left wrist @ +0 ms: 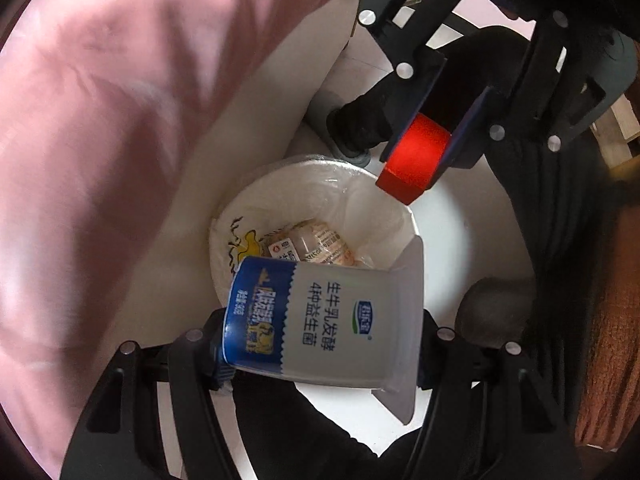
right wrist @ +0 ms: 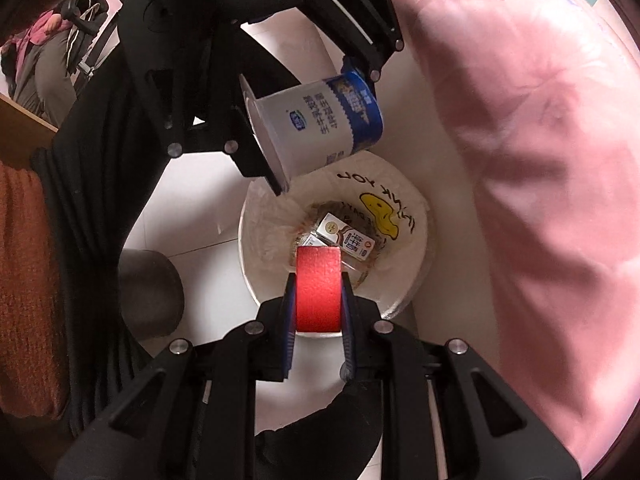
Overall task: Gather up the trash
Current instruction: 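Open both tools to drop the yogurt cup and red block into the bin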
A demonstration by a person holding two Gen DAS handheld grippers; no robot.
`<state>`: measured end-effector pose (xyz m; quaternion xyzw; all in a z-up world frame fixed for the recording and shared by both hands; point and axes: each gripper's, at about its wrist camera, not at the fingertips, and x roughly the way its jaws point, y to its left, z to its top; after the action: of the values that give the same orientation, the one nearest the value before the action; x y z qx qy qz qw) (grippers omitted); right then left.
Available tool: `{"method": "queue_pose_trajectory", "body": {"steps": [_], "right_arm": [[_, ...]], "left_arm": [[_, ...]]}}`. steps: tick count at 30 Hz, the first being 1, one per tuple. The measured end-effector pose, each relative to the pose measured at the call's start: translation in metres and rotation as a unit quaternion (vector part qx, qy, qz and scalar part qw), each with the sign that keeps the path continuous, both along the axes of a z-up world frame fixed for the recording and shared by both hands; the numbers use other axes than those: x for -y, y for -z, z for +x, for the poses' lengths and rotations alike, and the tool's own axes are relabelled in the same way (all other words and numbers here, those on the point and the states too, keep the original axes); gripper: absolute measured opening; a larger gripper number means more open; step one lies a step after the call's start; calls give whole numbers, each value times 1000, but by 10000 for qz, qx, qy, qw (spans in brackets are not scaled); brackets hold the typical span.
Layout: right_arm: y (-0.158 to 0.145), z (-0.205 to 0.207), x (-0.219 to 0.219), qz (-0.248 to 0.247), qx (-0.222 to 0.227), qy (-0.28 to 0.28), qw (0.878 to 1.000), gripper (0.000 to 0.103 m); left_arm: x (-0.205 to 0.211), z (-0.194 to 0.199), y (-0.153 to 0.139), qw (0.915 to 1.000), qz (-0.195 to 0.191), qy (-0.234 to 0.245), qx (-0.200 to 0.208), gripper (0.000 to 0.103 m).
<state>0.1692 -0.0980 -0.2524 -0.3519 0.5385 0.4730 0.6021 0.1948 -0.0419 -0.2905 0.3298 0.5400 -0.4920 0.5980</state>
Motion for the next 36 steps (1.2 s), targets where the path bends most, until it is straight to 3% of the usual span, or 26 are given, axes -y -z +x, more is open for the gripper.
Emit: {"method": "queue_pose_trajectory", "body": {"steps": [14, 15, 16, 17, 18, 19, 24, 36], "right_arm": [[19, 9, -4, -108, -19, 30, 9999, 23], [19, 10, -5, -81, -21, 85, 9999, 28], [19, 12, -5, -45, -26, 165, 9999, 54], [19, 15, -5, -12, 20, 257, 9997, 85], [18, 17, -4, 59, 124, 372, 9992, 88], [16, 18, -4, 154, 69, 428, 9989, 88], [15, 13, -1, 124, 22, 376, 9992, 95], [9, 7, 4, -29, 38, 484, 9988, 96]], "left_arm": [[-6, 10, 21, 9998, -11, -95, -161, 67], [-5, 10, 22, 9998, -10, -115, -135, 67], [-5, 10, 21, 9998, -3, -163, -112, 70], [-6, 11, 19, 9997, 10, -198, -116, 84], [-6, 10, 18, 9998, 26, -201, -57, 94], [-7, 11, 13, 9997, -1, -224, -1, 99], [-4, 1, 7, 9999, 11, -57, -155, 100], [2, -7, -3, 10000, 42, 21, -27, 99]]}}
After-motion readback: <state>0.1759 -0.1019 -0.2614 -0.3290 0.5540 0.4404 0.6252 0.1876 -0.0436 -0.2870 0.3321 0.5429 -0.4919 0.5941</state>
